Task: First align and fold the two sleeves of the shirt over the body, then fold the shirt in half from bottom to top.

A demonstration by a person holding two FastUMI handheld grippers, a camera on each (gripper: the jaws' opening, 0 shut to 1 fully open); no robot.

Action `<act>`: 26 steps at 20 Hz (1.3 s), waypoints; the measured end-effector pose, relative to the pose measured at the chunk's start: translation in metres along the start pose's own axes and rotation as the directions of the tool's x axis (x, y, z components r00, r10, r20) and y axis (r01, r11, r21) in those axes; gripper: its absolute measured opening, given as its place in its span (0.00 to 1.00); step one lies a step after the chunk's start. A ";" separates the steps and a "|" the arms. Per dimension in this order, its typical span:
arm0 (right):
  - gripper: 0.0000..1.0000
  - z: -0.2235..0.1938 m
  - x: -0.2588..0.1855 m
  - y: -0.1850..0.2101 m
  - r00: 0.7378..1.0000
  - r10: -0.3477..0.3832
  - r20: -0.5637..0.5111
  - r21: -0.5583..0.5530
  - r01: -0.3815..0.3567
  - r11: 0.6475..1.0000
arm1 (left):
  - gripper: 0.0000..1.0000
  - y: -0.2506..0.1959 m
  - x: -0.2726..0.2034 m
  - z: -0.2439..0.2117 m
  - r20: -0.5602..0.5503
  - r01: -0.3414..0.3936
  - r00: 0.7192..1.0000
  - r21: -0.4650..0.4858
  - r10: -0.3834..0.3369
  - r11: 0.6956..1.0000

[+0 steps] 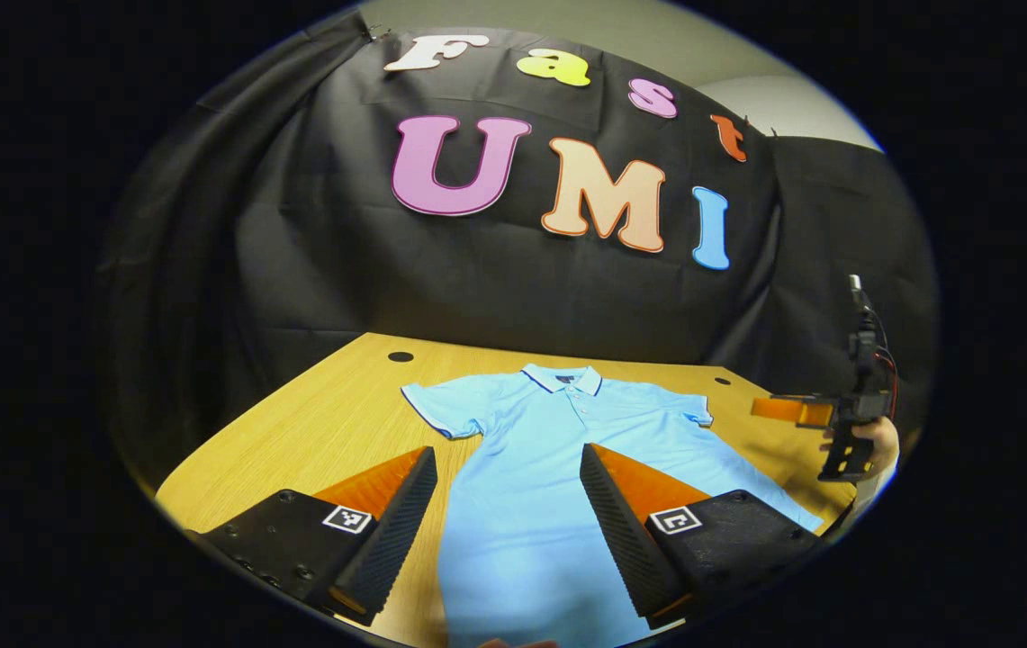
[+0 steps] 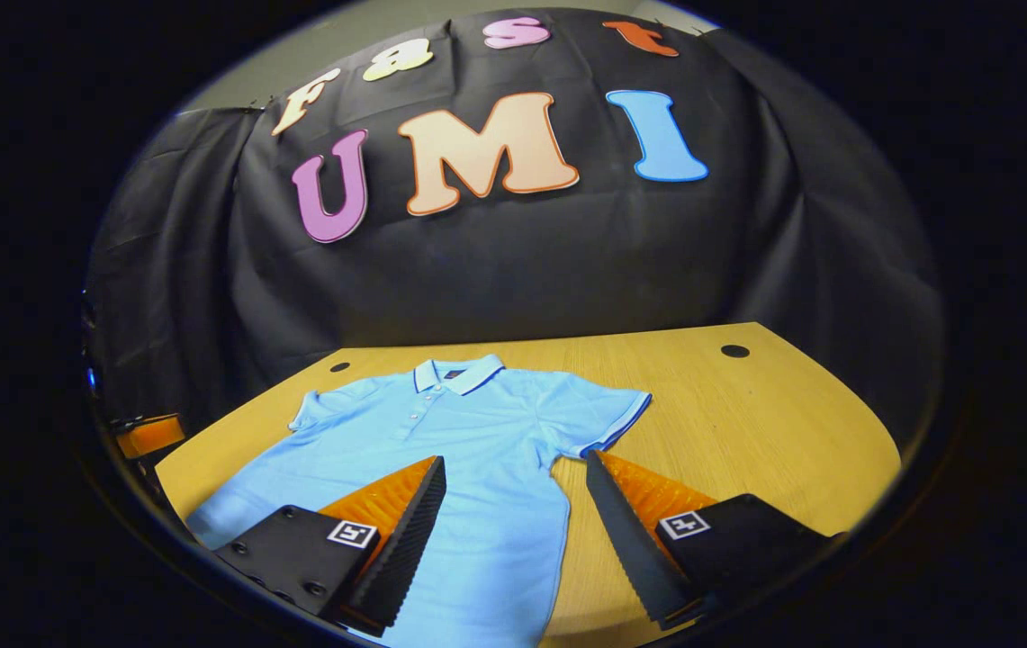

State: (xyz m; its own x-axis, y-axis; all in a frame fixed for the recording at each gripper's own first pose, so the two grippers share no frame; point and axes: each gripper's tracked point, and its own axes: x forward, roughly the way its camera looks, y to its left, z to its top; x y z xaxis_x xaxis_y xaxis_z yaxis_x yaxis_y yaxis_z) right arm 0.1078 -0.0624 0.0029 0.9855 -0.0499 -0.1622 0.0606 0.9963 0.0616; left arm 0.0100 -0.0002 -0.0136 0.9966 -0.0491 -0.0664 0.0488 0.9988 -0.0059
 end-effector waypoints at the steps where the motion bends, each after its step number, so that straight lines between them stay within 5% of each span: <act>1: 0.97 0.007 0.014 -0.008 1.000 -0.020 -0.015 -0.010 0.020 1.000 | 0.95 0.003 -0.002 0.001 0.003 -0.003 1.000 0.004 0.003 1.000; 12: 0.94 -0.019 0.140 -0.081 0.954 -0.187 -0.233 -0.016 0.189 0.982 | 0.96 -0.005 0.013 -0.018 -0.069 0.072 0.995 -0.003 -0.072 0.997; 23: 0.98 -0.046 0.166 -0.102 0.932 -0.237 -0.276 -0.021 0.241 0.970 | 0.95 0.020 0.036 -0.053 -0.172 0.031 0.984 -0.056 -0.040 0.998; 26: 0.88 -0.047 0.167 -0.098 0.935 -0.233 -0.268 -0.033 0.233 0.972 | 0.95 0.020 0.038 -0.054 -0.176 0.032 0.983 -0.063 -0.043 0.997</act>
State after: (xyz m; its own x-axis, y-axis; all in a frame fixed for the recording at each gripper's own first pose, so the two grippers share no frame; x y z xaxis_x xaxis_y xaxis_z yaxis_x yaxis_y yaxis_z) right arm 0.2596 -0.1649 -0.0762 0.8648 -0.2603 -0.4294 0.2836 0.9589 -0.0102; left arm 0.0450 0.0174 -0.0697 0.9663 -0.0916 -0.2407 0.0765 0.9945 -0.0713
